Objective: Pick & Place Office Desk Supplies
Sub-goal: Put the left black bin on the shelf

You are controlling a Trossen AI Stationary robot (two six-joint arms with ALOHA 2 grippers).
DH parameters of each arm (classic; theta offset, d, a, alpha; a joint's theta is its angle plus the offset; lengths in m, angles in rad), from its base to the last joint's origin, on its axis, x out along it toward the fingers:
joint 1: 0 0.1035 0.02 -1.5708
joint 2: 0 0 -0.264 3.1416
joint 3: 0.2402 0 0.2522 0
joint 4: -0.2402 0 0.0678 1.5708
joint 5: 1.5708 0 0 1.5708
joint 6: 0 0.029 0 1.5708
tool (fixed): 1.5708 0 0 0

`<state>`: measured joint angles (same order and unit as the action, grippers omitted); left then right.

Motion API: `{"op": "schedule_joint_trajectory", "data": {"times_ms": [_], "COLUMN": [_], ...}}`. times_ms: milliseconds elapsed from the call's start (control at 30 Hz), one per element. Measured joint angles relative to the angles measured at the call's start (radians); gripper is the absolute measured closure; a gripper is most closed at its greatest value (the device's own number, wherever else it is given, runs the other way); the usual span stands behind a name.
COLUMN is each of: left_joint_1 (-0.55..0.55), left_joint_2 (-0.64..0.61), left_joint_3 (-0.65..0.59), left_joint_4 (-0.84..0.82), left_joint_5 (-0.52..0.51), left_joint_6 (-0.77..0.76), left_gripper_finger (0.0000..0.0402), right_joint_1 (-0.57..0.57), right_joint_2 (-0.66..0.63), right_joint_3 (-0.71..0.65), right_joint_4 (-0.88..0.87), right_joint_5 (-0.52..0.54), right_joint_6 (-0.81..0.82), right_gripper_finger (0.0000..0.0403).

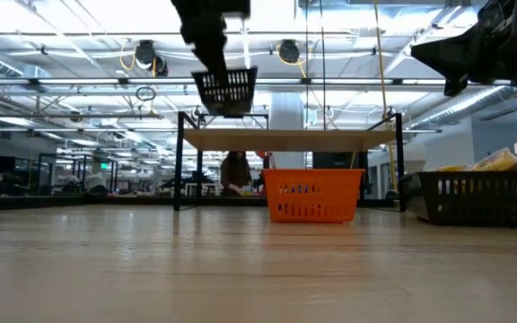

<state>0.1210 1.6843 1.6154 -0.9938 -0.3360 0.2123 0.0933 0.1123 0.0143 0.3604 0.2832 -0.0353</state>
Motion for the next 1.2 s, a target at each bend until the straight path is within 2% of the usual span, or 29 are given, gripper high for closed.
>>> {"op": "schedule_joint_trajectory", "data": {"times_ms": [333, 600, 867, 1200], "left_joint_1": [0.106, 0.127, 0.126, 0.12], "left_joint_2": [0.062, 0.061, 0.061, 0.061], "left_joint_3": [0.0, 0.0, 0.0, 0.0], "left_joint_4": [-0.006, -0.021, -0.026, -0.028], "left_joint_5": [0.062, 0.099, 0.097, 0.045], "left_joint_6": [0.028, 0.063, 0.057, 0.055], "left_gripper_finger": [0.0399, 0.0399, 0.0385, 0.0372], "right_joint_1": [0.0, 0.0, 0.0, 0.0], "right_joint_2": [0.014, 0.014, 0.014, 0.014], "right_joint_3": [0.0, 0.0, 0.0, 0.0], "right_joint_4": [0.009, 0.013, 0.014, 0.014], "right_joint_5": [0.0, 0.0, -0.001, -0.001], "right_joint_6": [-0.001, -0.003, -0.003, -0.003], "right_gripper_finger": [0.0403, 0.0403, 0.0403, 0.0403]}}
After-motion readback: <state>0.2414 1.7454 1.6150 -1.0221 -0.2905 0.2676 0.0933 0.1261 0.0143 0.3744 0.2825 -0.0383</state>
